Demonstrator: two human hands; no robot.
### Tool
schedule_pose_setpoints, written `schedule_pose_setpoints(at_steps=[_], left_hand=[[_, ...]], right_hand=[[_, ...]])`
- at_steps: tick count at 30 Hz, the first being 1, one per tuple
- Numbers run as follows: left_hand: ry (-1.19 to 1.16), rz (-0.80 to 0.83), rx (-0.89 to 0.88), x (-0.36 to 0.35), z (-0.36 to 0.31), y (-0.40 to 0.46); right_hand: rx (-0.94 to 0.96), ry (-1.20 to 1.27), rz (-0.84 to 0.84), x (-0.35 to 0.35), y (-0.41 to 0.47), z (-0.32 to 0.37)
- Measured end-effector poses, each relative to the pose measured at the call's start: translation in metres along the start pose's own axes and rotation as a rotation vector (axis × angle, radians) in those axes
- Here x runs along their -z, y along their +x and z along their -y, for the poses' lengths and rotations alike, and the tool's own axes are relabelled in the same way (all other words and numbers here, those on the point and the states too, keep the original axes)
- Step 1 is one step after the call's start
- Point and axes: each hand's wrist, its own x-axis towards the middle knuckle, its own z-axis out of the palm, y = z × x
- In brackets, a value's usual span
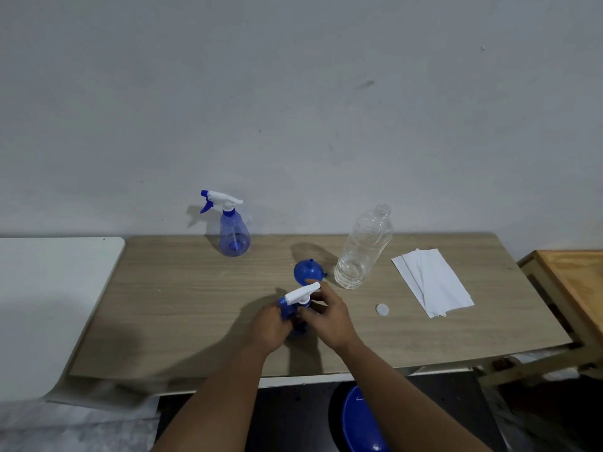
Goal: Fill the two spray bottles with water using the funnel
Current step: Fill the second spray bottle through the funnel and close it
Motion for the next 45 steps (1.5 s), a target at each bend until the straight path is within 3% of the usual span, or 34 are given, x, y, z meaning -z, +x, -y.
schedule_pose_setpoints(at_steps=[6, 12, 33, 41, 45], left_hand=[[-0.053, 0.021, 0.044, -0.002, 0.005, 0.003], [-0.048, 0.016, 0.038, -0.001, 0.003, 0.002], [-0.165, -0.039, 0.096, -0.016, 0.006, -0.001], [-0.241, 0.028, 0.047, -0.011, -0.002, -0.019], [-0.231, 0.060, -0.008, 0.012, -0.013, -0.031]], right_hand=[[-0.056, -0.038, -0.099, -0.009, 0.001, -0.001], [0.012, 0.042, -0.073, -0.007, -0.004, -0.004], [-0.048, -0.002, -0.178, -0.021, 0.000, -0.016], [-0.087, 0.068, -0.251, -0.018, -0.007, 0.002], [-0.003, 0.015, -0.146, -0.010, -0.007, 0.019]])
